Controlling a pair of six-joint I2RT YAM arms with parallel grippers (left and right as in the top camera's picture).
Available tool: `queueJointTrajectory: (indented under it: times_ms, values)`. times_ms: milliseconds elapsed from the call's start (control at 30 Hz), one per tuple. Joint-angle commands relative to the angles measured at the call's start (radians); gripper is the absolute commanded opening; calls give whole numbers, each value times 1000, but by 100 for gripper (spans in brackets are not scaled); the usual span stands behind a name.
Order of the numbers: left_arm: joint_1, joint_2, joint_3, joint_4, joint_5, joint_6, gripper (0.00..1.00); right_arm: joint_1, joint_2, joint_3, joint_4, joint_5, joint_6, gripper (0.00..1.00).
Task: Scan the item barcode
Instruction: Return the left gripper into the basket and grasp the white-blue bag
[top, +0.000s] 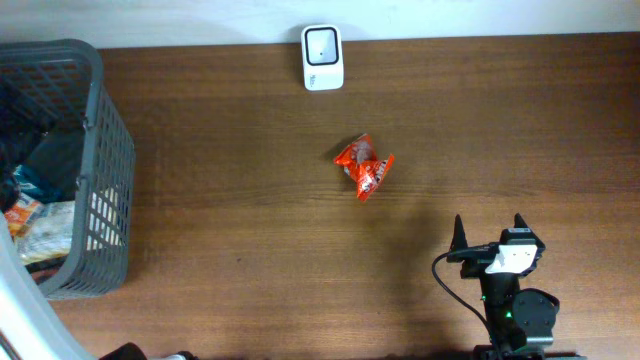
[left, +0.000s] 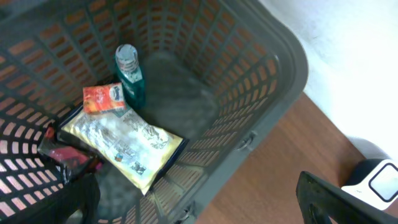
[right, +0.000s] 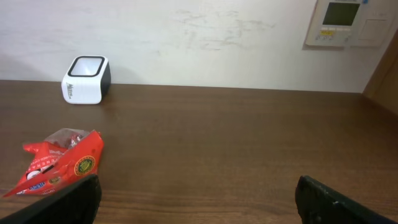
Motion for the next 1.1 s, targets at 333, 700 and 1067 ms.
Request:
queueJointTrajectory:
  times_ms: [333, 700, 1067]
  values:
    - [61, 220, -88, -18, -57, -52, 99, 6, -6, -9, -2, 5, -3, 98]
    - [189, 298, -237, 8, -25, -157, 99, 6, -6, -9, -2, 5, -3, 98]
    - [189, 298, -626, 293, 21, -156, 99, 6, -6, -9, -2, 5, -3, 98]
